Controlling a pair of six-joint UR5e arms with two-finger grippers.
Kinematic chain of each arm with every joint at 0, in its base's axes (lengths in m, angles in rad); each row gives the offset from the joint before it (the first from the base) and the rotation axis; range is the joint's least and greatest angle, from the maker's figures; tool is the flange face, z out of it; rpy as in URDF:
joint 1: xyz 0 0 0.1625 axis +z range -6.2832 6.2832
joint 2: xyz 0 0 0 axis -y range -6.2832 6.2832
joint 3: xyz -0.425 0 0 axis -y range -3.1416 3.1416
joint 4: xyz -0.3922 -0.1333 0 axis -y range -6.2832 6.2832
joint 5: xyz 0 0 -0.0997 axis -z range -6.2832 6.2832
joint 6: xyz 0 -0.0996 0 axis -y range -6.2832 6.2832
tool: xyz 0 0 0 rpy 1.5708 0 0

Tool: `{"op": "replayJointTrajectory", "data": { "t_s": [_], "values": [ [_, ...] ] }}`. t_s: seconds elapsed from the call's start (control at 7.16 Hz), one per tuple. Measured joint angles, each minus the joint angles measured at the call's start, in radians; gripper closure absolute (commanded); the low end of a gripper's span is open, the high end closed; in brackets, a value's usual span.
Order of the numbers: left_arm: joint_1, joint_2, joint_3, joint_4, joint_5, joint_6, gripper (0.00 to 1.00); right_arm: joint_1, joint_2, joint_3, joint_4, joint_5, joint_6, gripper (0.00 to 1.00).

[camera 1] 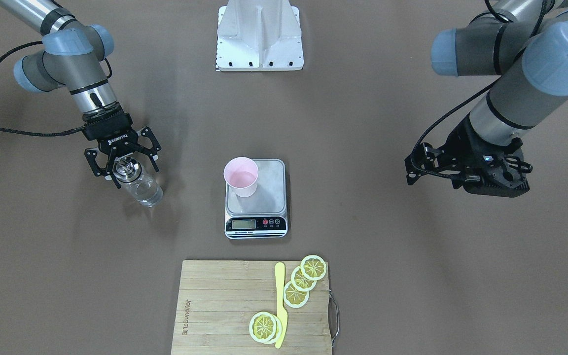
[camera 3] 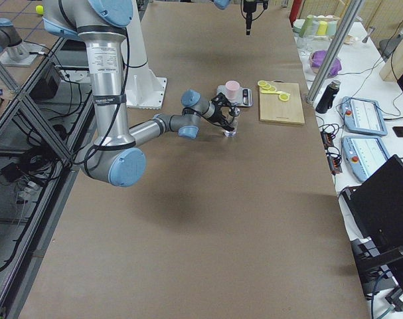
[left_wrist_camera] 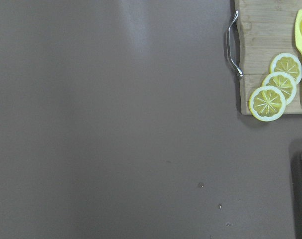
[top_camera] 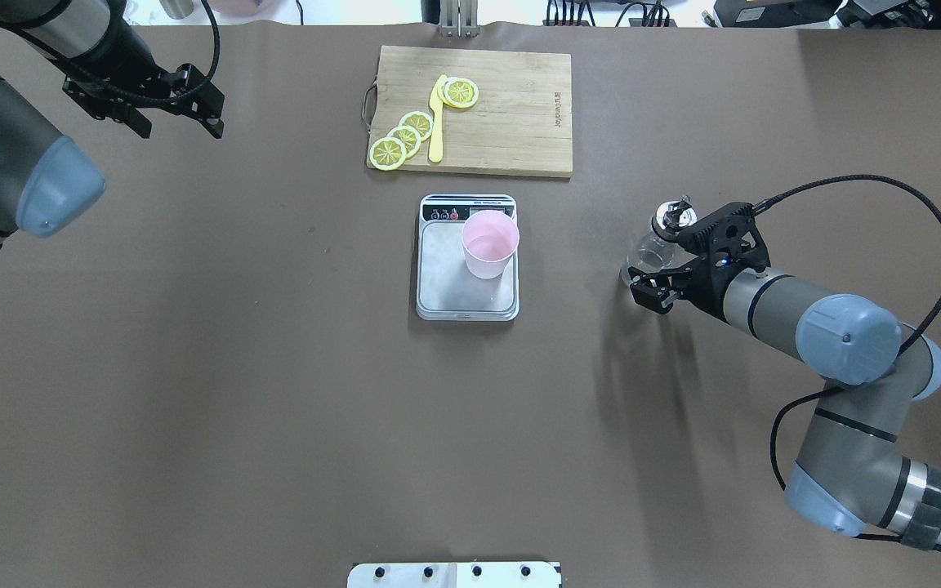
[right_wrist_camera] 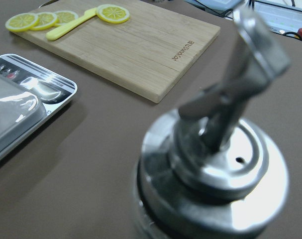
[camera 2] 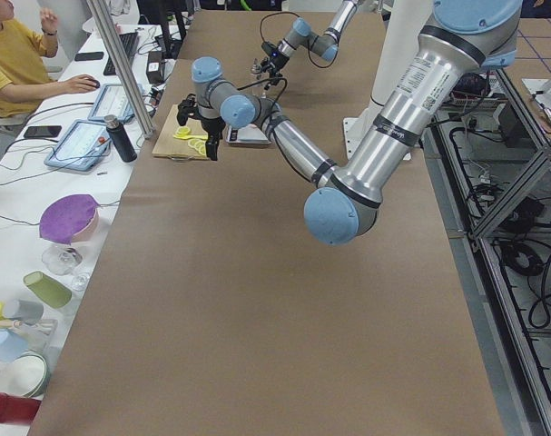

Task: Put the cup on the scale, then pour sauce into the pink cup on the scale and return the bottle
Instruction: 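Close the right gripper around the sauce bottle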

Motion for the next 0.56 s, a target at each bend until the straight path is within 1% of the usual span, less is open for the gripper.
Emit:
{"op": "replayJointTrajectory", "data": {
  "t_s": [0.28,0.56],
  "values": [
    [0.0,0.0,0.0,0.0,0.0,0.0,0.0,0.004,0.005,-0.009,0.012,-0.012,0.0,0.06],
    [0.0,-0.002,0.0,0.0,0.0,0.0,0.0,0.005,-0.005,-0.014,0.061,-0.047,0.009,0.06]
  ]
}}
